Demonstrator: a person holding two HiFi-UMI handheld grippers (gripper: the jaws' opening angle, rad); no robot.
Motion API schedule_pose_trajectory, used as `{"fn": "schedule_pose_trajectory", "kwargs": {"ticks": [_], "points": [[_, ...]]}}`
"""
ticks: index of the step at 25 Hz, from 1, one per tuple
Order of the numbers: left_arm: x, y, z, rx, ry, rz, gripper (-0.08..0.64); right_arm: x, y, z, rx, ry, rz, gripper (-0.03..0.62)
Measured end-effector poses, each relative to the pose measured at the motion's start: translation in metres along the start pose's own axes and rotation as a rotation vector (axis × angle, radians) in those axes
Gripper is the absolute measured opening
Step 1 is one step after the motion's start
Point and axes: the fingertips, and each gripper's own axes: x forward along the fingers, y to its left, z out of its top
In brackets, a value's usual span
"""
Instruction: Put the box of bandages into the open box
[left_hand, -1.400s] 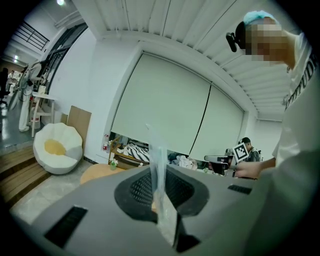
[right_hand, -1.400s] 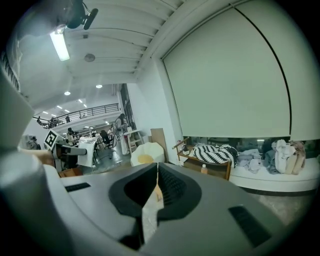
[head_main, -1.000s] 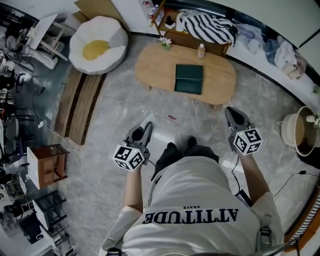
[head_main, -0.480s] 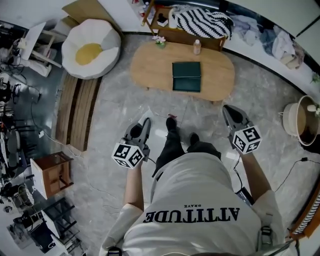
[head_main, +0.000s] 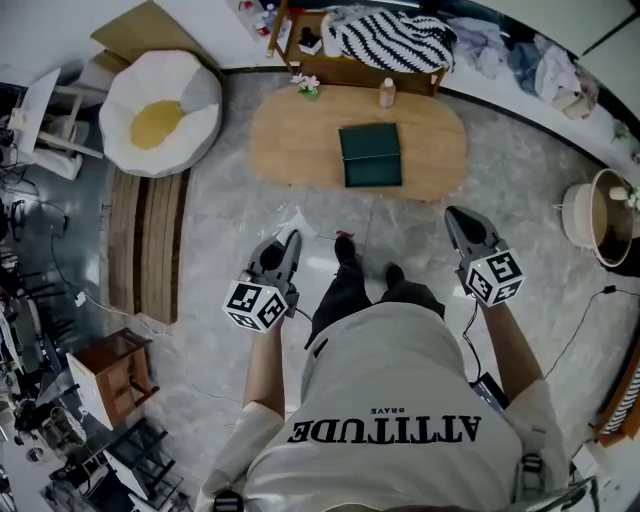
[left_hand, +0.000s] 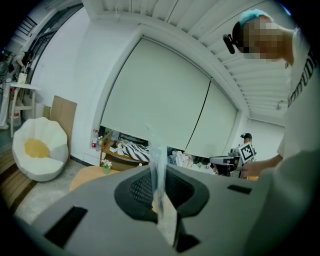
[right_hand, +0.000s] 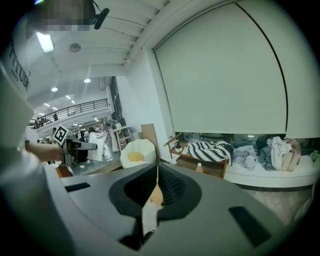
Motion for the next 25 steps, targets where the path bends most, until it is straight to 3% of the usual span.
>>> {"fn": "schedule_pose_trajectory", "kwargs": {"ticks": [13,25], "points": [[0.068,0.087,-0.003,-0.007,0.127,-0.15,0.04,0.077,0.004,0.0,0.043,0.074,-0.106,0.021],[0.121,0.136,-0.034,-0.031,0.237,-0.287,0.04,0.127,0.004,-0.017,0.093,0.149,-0.194,0.023]]}}
